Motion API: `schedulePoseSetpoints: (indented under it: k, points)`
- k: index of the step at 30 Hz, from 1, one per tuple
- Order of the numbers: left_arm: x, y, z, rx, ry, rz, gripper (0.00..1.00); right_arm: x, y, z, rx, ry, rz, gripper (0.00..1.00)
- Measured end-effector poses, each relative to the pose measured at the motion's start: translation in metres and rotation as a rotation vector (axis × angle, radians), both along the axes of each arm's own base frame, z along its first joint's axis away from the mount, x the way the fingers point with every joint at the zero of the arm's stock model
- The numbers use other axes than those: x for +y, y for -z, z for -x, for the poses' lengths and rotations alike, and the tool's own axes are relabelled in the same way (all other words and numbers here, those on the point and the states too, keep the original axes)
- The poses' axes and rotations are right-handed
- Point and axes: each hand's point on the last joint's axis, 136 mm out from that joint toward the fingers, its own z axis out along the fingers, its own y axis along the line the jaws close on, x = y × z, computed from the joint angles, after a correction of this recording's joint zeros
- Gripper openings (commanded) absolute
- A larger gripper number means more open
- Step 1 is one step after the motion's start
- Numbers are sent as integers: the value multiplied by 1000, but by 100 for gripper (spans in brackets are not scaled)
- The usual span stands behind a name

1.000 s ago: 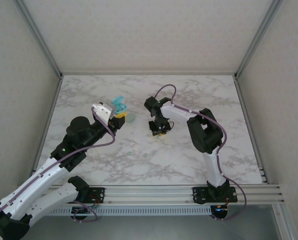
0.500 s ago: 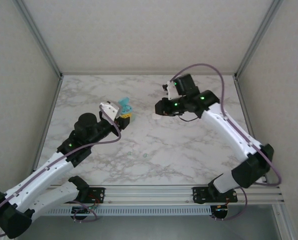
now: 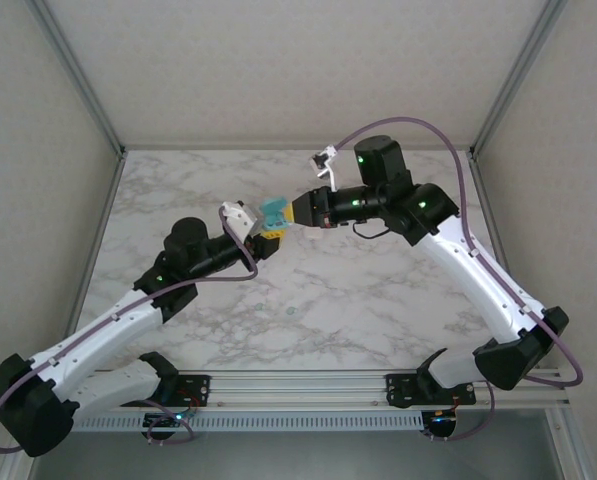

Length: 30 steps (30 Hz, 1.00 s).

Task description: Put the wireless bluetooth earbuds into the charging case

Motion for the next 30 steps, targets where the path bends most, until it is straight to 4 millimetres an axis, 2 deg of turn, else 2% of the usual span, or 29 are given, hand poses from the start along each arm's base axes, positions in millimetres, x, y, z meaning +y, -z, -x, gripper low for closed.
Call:
schedulePoseSetpoints:
  k: [11, 21, 30]
  points:
    - [-8, -9, 3, -27, 46, 14, 9, 17, 21, -13, -1, 32, 56, 19]
    - [-10, -9, 3, -24, 51, 13, 9, 25, 27, -24, 8, 56, 61, 19]
    - [-9, -9, 2, -21, 45, 16, 9, 32, 28, -20, -2, 55, 67, 20]
